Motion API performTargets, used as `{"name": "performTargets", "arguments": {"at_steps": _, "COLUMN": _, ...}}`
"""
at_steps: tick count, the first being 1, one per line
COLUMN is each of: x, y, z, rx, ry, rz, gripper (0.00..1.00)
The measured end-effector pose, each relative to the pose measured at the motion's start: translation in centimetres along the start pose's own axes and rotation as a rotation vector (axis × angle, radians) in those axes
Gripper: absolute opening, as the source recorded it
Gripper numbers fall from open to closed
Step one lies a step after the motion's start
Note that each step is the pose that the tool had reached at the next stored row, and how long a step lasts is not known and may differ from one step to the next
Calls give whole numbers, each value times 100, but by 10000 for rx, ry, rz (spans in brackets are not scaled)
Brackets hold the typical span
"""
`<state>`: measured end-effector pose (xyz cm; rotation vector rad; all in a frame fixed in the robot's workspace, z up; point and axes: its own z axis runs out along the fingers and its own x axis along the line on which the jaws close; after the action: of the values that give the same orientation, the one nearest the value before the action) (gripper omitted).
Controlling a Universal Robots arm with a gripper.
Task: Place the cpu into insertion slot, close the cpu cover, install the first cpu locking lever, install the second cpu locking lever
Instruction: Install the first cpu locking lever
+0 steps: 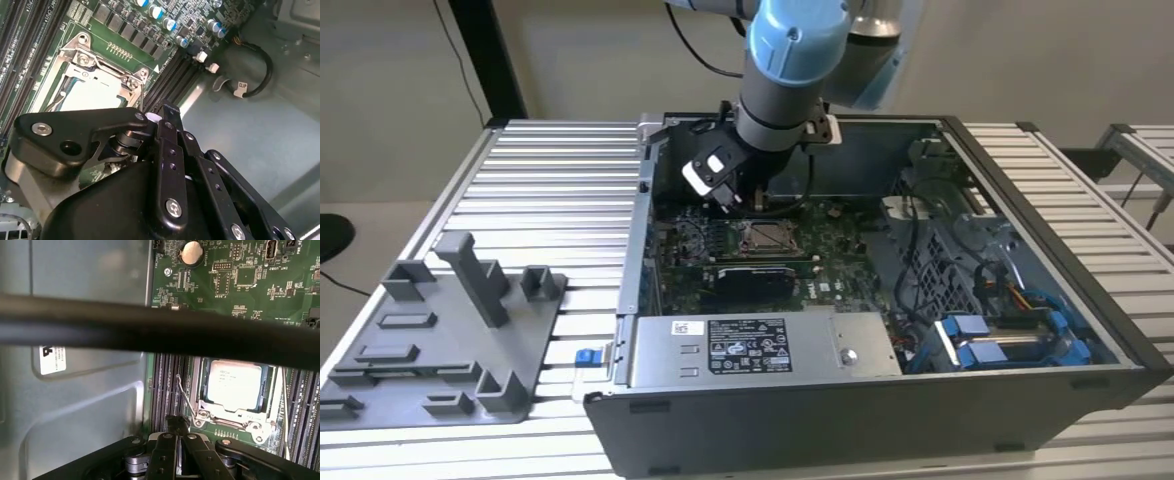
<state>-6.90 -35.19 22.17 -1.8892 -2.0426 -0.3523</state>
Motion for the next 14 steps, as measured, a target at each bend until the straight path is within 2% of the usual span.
{"name": "performTargets", "arguments": {"at_steps": 14, "x": -44, "y": -2, "z": 77, "rx": -72, "ry": -6, "rz": -32, "gripper": 0}}
